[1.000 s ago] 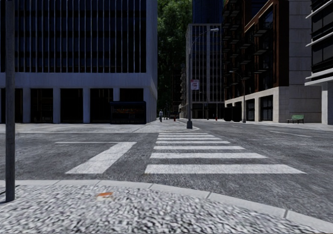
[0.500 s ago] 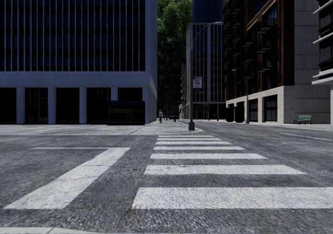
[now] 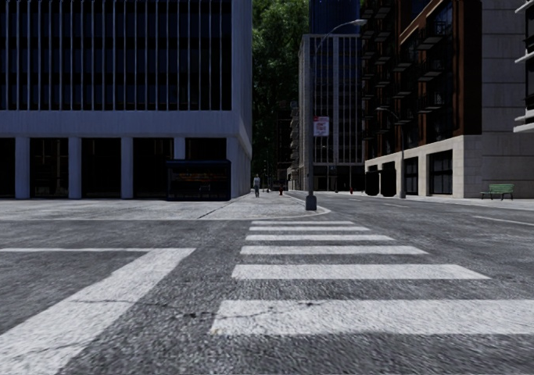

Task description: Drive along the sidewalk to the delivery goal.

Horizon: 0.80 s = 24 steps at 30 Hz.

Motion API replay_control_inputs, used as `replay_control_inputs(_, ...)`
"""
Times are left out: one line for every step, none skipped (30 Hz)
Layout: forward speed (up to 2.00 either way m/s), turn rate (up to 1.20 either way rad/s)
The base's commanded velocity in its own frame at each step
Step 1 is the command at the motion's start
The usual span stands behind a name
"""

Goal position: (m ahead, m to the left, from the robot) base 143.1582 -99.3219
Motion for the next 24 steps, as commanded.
replay_control_inputs(1.39,-0.08)
replay_control_inputs(1.30,-0.30)
replay_control_inputs(1.30,-0.30)
replay_control_inputs(1.28,-0.39)
replay_control_inputs(1.27,-0.42)
replay_control_inputs(1.26,-0.43)
replay_control_inputs(1.26,-0.43)
replay_control_inputs(1.26,-0.43)
replay_control_inputs(1.26,-0.43)
replay_control_inputs(1.26,-0.43)
replay_control_inputs(1.26,-0.43)
replay_control_inputs(1.26,-0.43)
replay_control_inputs(1.26,-0.36)
replay_control_inputs(1.26,-0.36)
replay_control_inputs(1.26,-0.22)
replay_control_inputs(1.26,-0.17)
replay_control_inputs(1.26,-0.11)
replay_control_inputs(1.26,-0.02)
replay_control_inputs(1.26,-0.02)
replay_control_inputs(1.26,0.00)
replay_control_inputs(1.26,0.00)
replay_control_inputs(1.26,0.00)
replay_control_inputs(1.27,0.00)
replay_control_inputs(1.27,0.00)
